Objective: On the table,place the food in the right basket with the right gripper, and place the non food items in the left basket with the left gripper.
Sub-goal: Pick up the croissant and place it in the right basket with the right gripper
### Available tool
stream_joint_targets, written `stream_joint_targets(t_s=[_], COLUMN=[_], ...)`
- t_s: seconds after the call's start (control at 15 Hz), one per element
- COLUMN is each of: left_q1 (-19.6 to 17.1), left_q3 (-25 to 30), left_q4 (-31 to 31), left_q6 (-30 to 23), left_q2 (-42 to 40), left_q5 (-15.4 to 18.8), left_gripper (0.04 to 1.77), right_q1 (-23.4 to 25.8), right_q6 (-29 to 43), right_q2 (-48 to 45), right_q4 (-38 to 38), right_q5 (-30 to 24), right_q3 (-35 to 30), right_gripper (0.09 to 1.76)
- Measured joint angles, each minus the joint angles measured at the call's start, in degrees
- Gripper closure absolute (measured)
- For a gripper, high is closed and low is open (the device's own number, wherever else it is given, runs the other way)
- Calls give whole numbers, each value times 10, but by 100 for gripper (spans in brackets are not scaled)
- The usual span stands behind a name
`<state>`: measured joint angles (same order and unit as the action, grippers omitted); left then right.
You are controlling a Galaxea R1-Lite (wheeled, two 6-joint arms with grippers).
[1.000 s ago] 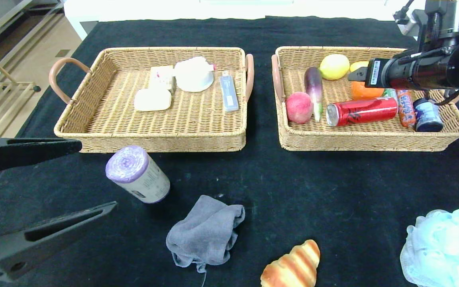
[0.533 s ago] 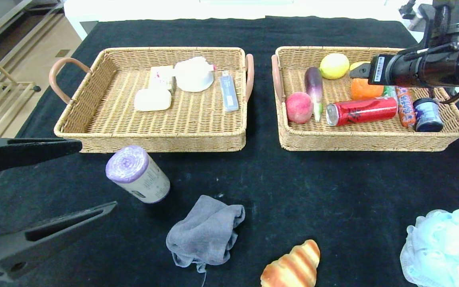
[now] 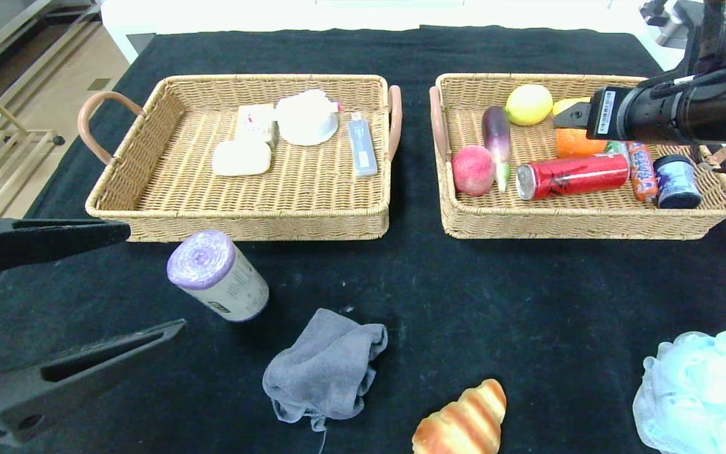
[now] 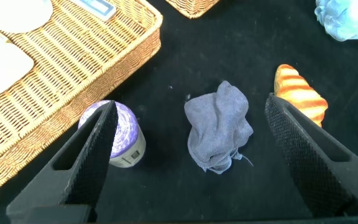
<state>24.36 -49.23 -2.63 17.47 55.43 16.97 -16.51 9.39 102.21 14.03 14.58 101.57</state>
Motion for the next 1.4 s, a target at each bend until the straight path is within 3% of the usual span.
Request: stream_joint_targets(t_s=[0.4, 0.73, 1.4], left_q1=[0, 0, 1], left_q3=[0, 0, 3], left_q4=[0, 0, 0], left_q6=[0, 0, 1], left_q2=[0, 1, 4], left_q5=[0, 0, 0], left_gripper=[9, 9, 9], right_q1=[-43, -90, -215], right_q6=[53, 134, 307], right_q2=[-52, -84, -91], right_q4=[51, 167, 319], right_q5=[4, 4, 4], right_q3=[-59, -63, -66], right_gripper=[15, 15, 15])
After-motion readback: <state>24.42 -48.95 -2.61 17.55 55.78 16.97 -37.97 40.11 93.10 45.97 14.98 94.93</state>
